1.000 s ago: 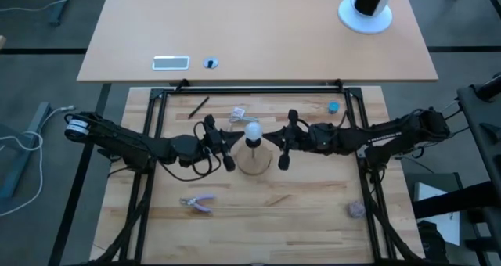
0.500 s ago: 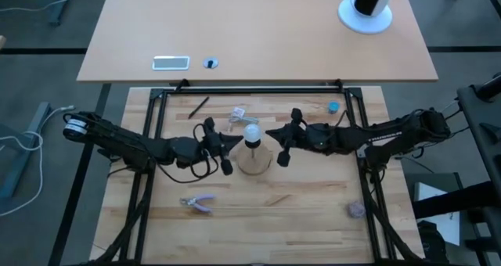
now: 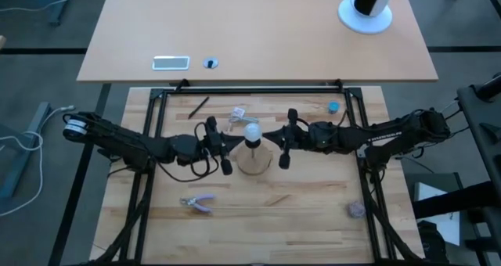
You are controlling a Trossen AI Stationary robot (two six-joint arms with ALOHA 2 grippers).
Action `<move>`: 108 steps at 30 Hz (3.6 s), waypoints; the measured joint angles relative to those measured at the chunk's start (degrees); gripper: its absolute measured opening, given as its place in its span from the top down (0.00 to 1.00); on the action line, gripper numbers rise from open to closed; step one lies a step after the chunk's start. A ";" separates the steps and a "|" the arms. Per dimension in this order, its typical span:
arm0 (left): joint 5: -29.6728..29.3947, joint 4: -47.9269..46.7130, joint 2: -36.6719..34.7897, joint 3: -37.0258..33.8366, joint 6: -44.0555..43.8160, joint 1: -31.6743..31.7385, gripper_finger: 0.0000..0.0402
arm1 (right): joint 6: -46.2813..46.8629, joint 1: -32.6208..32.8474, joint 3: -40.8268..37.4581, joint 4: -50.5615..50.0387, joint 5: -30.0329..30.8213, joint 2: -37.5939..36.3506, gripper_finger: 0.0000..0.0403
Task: Screw lightbulb
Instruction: Insert the lightbulb into the lamp
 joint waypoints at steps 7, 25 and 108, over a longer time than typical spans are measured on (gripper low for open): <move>-0.04 -0.08 0.00 0.00 -0.35 0.54 1.00 | 0.68 0.27 0.00 -0.37 -0.41 0.02 1.00; -1.34 -0.60 -0.32 0.00 -1.42 -0.32 1.00 | -0.52 -0.15 0.00 -0.03 3.36 -0.37 1.00; -2.01 -0.52 0.15 0.02 -0.39 1.50 1.00 | 2.31 -0.41 0.07 0.88 -3.62 0.95 1.00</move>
